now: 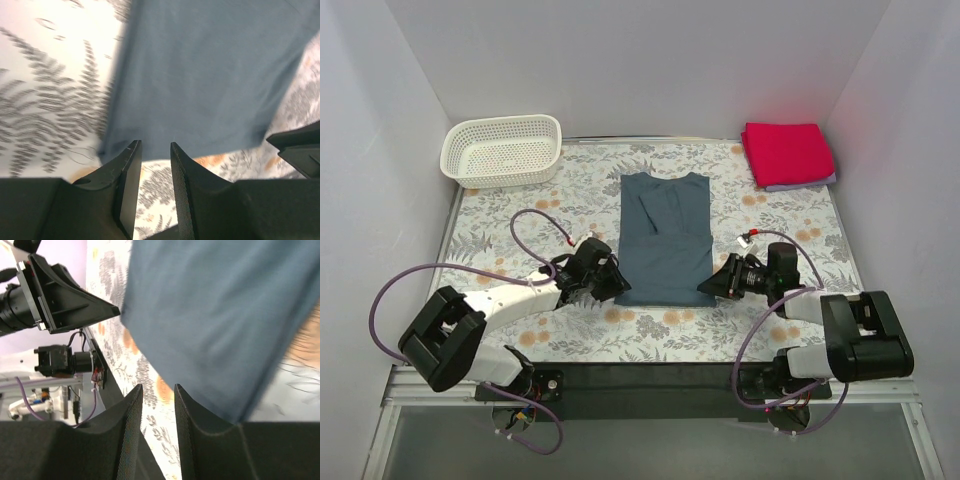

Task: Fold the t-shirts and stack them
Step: Fold the tshirt

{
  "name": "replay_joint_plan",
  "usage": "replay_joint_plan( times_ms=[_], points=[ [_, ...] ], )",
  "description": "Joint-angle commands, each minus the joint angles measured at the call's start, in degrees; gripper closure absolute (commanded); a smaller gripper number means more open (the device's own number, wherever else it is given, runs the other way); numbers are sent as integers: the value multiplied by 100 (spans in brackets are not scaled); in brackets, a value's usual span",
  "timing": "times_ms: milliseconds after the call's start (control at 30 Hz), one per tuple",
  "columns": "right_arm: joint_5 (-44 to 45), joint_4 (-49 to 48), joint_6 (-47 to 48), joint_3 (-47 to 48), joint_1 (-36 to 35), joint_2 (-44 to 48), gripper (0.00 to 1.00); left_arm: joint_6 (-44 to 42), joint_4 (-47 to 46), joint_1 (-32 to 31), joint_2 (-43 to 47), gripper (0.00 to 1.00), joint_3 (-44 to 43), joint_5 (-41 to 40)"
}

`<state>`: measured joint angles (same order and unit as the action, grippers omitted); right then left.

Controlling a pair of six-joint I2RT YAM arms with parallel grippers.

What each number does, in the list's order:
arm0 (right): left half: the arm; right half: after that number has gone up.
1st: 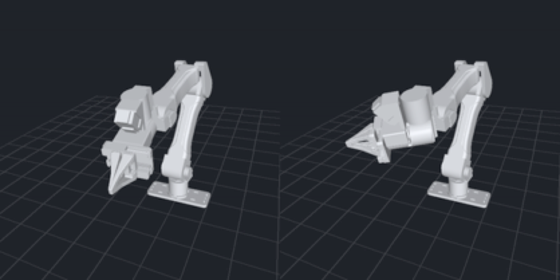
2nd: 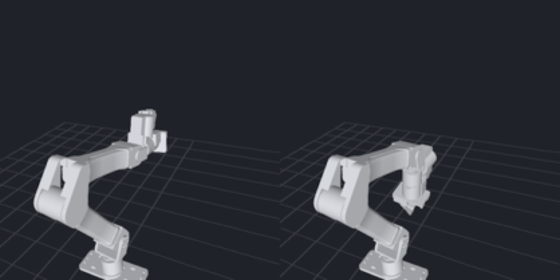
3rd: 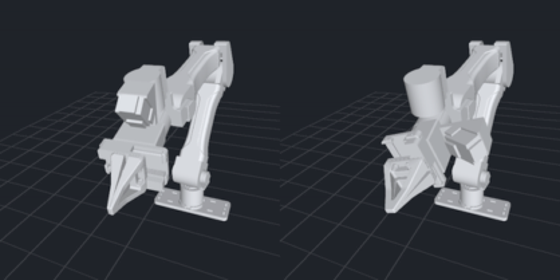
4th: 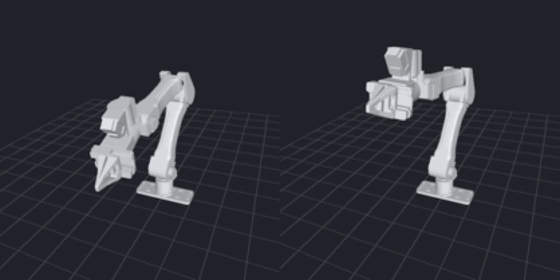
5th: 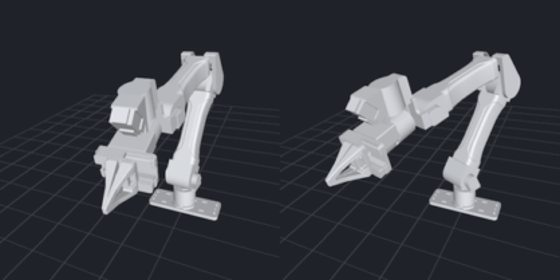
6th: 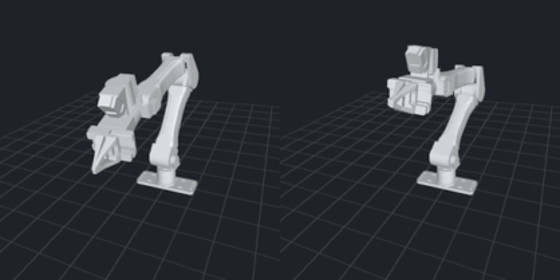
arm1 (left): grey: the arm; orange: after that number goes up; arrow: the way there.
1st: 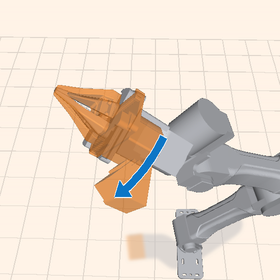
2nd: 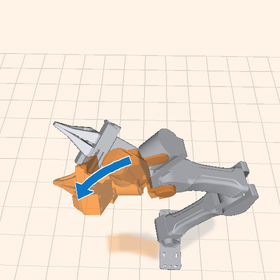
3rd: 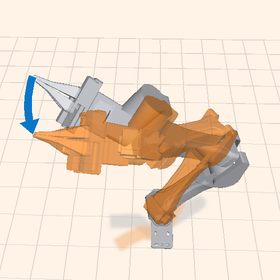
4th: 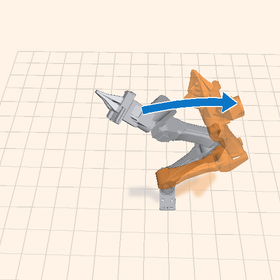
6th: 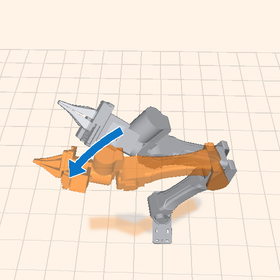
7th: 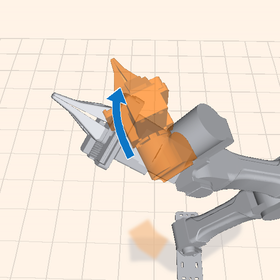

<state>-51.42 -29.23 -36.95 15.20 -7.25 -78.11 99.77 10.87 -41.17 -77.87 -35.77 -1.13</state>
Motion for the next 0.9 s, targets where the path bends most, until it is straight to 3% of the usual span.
replay_joint_plan(
  times_ms=[0, 267, 467, 667, 867],
  points=[
    [123, 102, -260, 141, -338, 357, 67, -115, 222, -269, 158, 70, -439, -81],
    [729, -274, -242, 747, -1603, -457, 73, -212, 73, -418, -422, 78, -554, 25],
    [616, -1215, -357, 844, -1754, -1871, 80, 60, 55, -401, -607, 84, -212, -291],
    [607, -1436, -102, 660, -1745, -2902, 87, 464, 126, -146, -572, 87, 201, -231],
    [615, -1419, -49, 476, -1649, -2387, 88, 535, 161, -93, -607, 89, 325, -160]
  ],
)
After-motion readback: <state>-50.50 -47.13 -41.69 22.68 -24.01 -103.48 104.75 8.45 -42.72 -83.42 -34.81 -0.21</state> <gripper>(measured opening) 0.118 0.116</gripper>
